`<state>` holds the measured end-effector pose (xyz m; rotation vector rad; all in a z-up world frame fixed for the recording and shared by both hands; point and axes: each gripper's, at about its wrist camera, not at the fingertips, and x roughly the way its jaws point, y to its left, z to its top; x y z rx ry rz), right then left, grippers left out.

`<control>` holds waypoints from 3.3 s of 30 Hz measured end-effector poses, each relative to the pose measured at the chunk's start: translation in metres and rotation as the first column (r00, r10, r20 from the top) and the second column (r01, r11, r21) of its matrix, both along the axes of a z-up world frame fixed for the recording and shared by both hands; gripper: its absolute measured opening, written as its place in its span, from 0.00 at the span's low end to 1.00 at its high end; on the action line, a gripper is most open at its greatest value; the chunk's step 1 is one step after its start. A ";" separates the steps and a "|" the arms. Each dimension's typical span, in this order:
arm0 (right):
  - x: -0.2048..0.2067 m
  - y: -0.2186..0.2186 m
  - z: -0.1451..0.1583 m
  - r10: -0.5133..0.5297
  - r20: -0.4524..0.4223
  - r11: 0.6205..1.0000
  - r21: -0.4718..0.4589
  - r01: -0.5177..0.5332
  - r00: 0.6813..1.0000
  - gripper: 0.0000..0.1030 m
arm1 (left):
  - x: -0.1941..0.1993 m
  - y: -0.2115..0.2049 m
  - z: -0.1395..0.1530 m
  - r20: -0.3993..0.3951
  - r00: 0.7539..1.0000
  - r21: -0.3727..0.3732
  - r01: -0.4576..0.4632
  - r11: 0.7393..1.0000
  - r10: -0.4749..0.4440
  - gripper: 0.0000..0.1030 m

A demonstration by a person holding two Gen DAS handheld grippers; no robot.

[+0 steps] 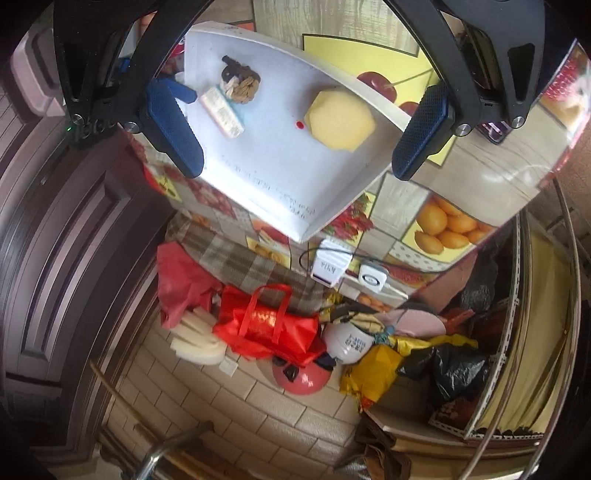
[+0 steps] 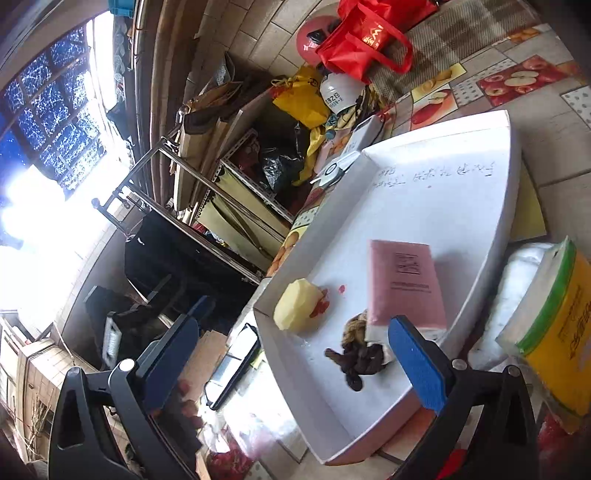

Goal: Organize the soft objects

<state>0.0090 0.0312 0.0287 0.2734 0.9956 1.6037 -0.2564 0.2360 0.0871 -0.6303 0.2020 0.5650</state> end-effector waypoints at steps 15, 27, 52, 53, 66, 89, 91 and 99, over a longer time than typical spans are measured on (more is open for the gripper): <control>0.067 -0.096 0.072 -0.189 0.446 0.981 0.039 0.192 0.875 1.00 | -0.188 -0.006 0.083 0.380 0.859 0.151 -0.422 0.894 0.342 1.00; 0.129 -0.237 0.012 -0.547 0.646 0.428 -0.331 0.841 0.533 1.00 | -0.254 -0.036 0.088 0.397 0.780 0.163 -0.579 0.799 0.484 1.00; 0.155 -0.199 -0.021 -0.542 0.687 0.269 -0.404 0.874 0.484 1.00 | -0.346 -0.092 0.112 0.501 0.632 0.202 -0.749 0.631 0.591 1.00; 0.155 -0.200 -0.021 -0.543 0.686 0.270 -0.404 0.874 0.485 1.00 | -0.352 -0.095 0.112 0.502 0.624 0.202 -0.758 0.621 0.598 1.00; 0.155 -0.200 -0.021 -0.543 0.686 0.270 -0.404 0.874 0.485 1.00 | -0.491 -0.093 0.109 0.636 0.167 -0.069 -0.960 0.270 0.753 1.00; 0.154 -0.200 -0.020 -0.543 0.685 0.270 -0.404 0.874 0.485 1.00 | -0.533 -0.078 0.146 0.651 -0.020 -0.076 -0.996 0.038 0.759 1.00; 0.155 -0.200 -0.020 -0.543 0.686 0.270 -0.404 0.874 0.485 1.00 | -0.547 -0.089 0.153 0.651 -0.095 -0.069 -0.995 -0.065 0.753 1.00; 0.154 -0.200 -0.020 -0.543 0.686 0.270 -0.404 0.874 0.485 1.00 | -0.546 -0.123 0.147 0.664 -0.145 0.095 -0.957 -0.275 0.734 1.00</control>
